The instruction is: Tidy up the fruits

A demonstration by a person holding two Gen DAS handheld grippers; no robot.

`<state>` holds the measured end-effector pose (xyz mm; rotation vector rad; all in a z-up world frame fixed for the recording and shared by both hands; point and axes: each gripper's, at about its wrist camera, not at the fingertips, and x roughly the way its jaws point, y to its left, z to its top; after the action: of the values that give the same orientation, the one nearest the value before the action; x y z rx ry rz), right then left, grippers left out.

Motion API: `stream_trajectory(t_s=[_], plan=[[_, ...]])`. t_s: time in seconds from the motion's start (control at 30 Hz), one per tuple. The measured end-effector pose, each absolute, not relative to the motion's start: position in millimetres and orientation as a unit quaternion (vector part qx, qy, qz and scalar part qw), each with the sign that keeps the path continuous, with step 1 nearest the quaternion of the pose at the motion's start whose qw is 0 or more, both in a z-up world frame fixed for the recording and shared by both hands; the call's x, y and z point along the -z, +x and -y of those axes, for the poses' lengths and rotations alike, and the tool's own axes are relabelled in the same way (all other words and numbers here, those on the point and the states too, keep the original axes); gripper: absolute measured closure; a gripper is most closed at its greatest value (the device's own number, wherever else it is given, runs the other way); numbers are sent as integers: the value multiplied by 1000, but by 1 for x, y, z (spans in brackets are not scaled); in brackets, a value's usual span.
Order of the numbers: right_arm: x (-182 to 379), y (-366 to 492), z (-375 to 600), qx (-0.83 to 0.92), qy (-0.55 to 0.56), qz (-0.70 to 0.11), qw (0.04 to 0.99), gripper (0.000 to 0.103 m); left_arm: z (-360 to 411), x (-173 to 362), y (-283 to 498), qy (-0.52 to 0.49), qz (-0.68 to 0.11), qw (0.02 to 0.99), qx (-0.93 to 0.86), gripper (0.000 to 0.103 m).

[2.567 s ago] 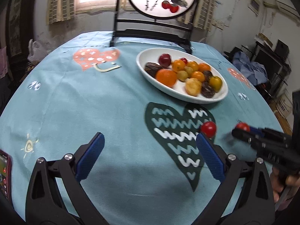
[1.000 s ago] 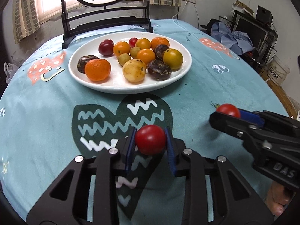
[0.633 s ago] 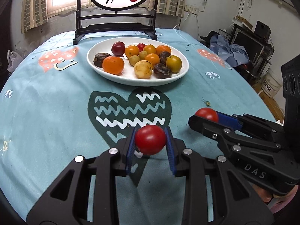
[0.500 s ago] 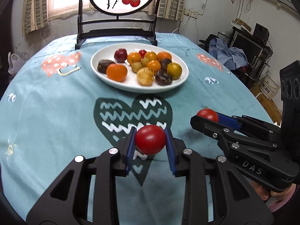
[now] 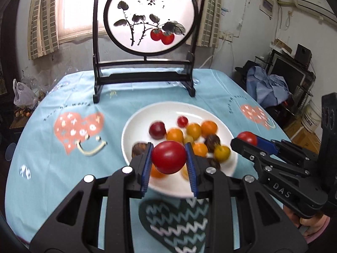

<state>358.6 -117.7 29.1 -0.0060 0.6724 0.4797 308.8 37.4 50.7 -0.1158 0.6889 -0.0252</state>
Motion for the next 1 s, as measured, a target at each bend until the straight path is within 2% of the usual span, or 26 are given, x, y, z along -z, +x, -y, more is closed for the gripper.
stream_trajectory(t_s=[0.27,0.6,0.63,0.67,0.73,0.83,0.87,0.93,1.0], plan=[[-4,425,99,-228,-7,-369,901,73,-44,-20,398,-62,-384,921,-1,72],[29,452,89,-224,-33,-400,888,73,-45,18,423,-55,-411,910,-16,71],[31,453,89,-223,-36,-402,887,73,-45,19,423,-54,-412,909,-19,68],[33,454,89,-223,-38,-405,886,73,-46,19,423,-52,-411,910,-22,56],[35,454,88,-228,-42,-406,884,68,-45,16,420,-46,-402,914,-29,48],[31,448,88,-225,-50,-400,887,54,-44,9,414,-41,-396,917,-28,43],[28,444,89,-221,-56,-395,890,50,-44,6,412,-40,-394,918,-28,38],[21,435,91,-219,-66,-387,893,48,-43,-1,404,-34,-389,920,-33,33],[12,424,96,-220,-69,-378,897,39,-41,-12,392,-28,-377,925,-38,31]])
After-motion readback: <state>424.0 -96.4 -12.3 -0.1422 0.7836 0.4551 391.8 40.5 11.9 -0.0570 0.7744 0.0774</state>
